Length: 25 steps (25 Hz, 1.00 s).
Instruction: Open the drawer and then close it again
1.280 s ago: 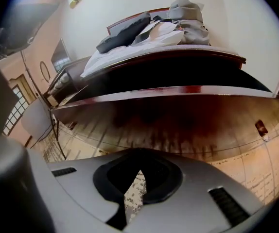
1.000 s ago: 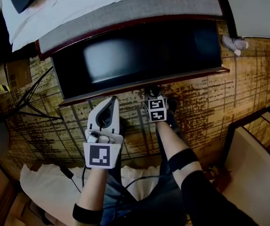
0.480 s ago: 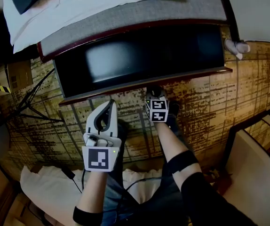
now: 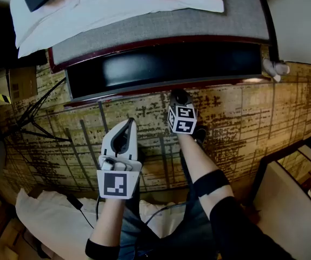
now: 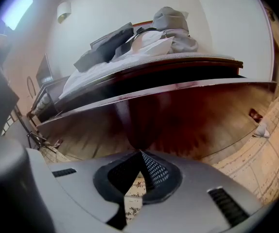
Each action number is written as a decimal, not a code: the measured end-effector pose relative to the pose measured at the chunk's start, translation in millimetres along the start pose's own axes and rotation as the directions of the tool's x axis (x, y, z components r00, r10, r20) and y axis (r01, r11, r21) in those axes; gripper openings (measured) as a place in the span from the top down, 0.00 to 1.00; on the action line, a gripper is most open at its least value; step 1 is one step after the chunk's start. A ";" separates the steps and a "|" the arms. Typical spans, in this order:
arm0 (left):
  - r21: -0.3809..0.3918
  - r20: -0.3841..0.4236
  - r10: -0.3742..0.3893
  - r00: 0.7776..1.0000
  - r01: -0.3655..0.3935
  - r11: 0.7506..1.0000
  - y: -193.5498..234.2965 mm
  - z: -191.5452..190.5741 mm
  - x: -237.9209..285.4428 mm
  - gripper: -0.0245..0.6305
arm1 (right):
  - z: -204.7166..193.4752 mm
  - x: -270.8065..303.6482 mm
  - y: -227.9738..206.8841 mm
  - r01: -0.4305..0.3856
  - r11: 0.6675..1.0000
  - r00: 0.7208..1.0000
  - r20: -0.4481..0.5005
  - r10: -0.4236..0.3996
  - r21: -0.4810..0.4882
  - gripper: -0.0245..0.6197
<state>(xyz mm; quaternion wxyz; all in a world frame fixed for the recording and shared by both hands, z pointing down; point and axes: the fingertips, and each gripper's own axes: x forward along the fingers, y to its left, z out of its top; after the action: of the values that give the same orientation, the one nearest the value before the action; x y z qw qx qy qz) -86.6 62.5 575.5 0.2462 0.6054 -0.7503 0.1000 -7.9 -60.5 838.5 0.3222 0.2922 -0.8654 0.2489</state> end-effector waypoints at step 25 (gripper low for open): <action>-0.011 0.030 0.055 0.998 -0.055 0.998 52.4 -4.0 17.0 0.96 | 107.9 97.2 -4.5 -0.004 0.997 0.994 0.111 0.013 -0.082 0.96</action>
<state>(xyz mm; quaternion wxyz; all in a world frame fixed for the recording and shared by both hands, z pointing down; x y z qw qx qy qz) -138.3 62.6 595.0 0.2352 0.5845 -0.7709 0.0935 -109.8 -164.0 835.8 0.2842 0.2883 -0.8927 0.1981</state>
